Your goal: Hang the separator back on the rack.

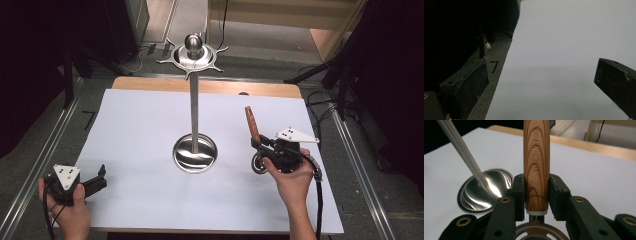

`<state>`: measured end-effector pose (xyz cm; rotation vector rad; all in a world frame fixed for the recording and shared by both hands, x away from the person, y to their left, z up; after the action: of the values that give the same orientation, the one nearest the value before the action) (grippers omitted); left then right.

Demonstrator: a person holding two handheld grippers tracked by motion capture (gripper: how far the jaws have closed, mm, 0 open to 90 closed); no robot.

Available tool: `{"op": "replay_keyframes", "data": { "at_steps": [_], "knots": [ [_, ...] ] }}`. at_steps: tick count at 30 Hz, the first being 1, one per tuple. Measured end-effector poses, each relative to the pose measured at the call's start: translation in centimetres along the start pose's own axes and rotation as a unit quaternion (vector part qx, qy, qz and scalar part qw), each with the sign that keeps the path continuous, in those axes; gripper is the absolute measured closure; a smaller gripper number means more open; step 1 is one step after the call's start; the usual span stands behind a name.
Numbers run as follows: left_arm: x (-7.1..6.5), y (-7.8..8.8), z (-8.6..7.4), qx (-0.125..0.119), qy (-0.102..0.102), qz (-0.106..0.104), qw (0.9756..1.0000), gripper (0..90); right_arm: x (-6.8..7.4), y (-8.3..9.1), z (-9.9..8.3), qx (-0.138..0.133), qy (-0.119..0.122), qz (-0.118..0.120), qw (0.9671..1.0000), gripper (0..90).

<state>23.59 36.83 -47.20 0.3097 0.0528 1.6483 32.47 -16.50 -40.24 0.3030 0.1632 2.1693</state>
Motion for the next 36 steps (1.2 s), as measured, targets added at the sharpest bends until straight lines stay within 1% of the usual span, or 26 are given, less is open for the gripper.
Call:
{"op": "replay_keyframes", "data": {
  "at_steps": [1, 4, 5, 6, 7, 8, 9, 12, 13, 15, 16, 18, 20, 24, 25, 28, 29, 30, 34, 36],
  "knots": [
    [0.0, 0.0, 0.0, -0.001, 0.001, 0.0, 1.0, 0.3, 0.3, 0.2, 0.3, -0.02, 0.003, 0.002, 0.9998, 70.2],
    [0.0, 0.0, 0.0, -0.001, 0.001, 0.0, 1.0, 0.3, 0.5, 0.3, 0.6, -0.041, -0.005, 0.014, 0.999, 70.2],
    [0.0, 0.0, 0.0, -0.001, 0.001, 0.0, 1.0, 0.3, 0.5, 0.3, 0.6, -0.041, -0.005, 0.014, 0.999, 70.2],
    [0.0, 0.0, 0.0, 0.0, 0.001, 0.0, 1.0, 0.3, 0.7, 0.5, 0.8, -0.06, -0.004, 0.019, 0.998, 70.2],
    [0.0, 0.0, 0.0, 0.0, 0.001, 0.0, 1.0, 0.3, 0.7, 0.5, 0.8, -0.06, -0.004, 0.019, 0.998, 70.2],
    [0.0, 0.0, 0.0, 0.0, 0.001, 0.0, 1.0, 0.3, 0.9, 0.6, 1.0, -0.074, -0.005, 0.018, 0.9971, 70.2],
    [0.0, 0.0, 0.0, 0.0, 0.0, 0.0, 1.0, 0.3, 0.9, 0.6, 1.0, -0.074, -0.005, 0.018, 0.9971, 70.2],
    [0.0, 0.0, 0.0, 0.0, 0.0, 0.0, 1.0, 0.3, 1.2, 0.7, 1.2, -0.098, -0.001, 0.02, 0.995, 70.2],
    [0.0, 0.0, 0.0, 0.0, 0.0, 0.0, 1.0, 0.3, 1.5, 0.8, 1.3, -0.109, 0.003, 0.018, 0.9939, 70.2],
    [0.0, 0.0, 0.0, 0.0, -0.001, 0.0, 1.0, 0.3, 1.6, 0.8, 1.4, -0.113, 0.002, 0.02, 0.9934, 70.2],
    [0.0, 0.0, 0.0, 0.0, -0.001, 0.0, 1.0, 0.3, 1.8, 0.8, 1.6, -0.123, 0.002, 0.026, 0.992, 70.2],
    [0.0, 0.0, 0.0, 0.0, -0.001, 0.0, 1.0, 0.3, 2.1, 0.9, 1.8, -0.132, 0.004, 0.026, 0.9909, 70.2],
    [0.0, 0.0, 0.0, 0.0, -0.002, 0.0, 1.0, 0.3, 2.1, 0.9, 1.9, -0.135, 0.005, 0.026, 0.9904, 70.2],
    [0.0, 0.0, 0.0, 0.0, -0.002, 0.0, 1.0, 0.3, 2.6, 1.0, 2.3, -0.154, 0.009, 0.029, 0.9877, 70.2],
    [0.0, 0.0, 0.0, 0.0, -0.002, 0.0, 1.0, 0.3, 2.7, 1.1, 2.6, -0.163, 0.011, 0.033, 0.9861, 70.2],
    [0.0, 0.0, 0.0, 0.0, -0.002, 0.0, 1.0, 0.3, 3.0, 1.2, 2.9, -0.174, 0.008, 0.036, 0.9841, 70.2],
    [0.0, 0.0, 0.0, 0.0, -0.002, 0.001, 1.0, 0.3, 3.0, 1.2, 2.9, -0.174, 0.008, 0.036, 0.9841, 70.2],
    [-0.1, 0.0, 0.0, -0.001, -0.001, 0.001, 1.0, 0.3, 3.2, 1.3, 3.2, -0.18, 0.009, 0.039, 0.9828, 70.2],
    [0.0, 0.0, 0.0, 0.0, -0.002, 0.0, 1.0, 0.3, 3.6, 1.3, 3.7, -0.186, 0.012, 0.045, 0.9815, 70.2],
    [0.0, 0.0, 0.0, 0.001, -0.002, 0.0, 1.0, 0.3, 3.7, 1.3, 3.8, -0.186, 0.014, 0.045, 0.9814, 70.2]
  ]
}}
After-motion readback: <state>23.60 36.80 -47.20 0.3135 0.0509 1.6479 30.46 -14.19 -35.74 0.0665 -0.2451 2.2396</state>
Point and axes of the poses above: each handheld gripper's, and its own axes: y roughly backward along the jaws, z roughly out of its top, x roughly to its left, the point moved 2 cm from there along -y, roughly forward along the jaws, and after that the axes turned 14 degrees about -x, right-handed, at the moved point
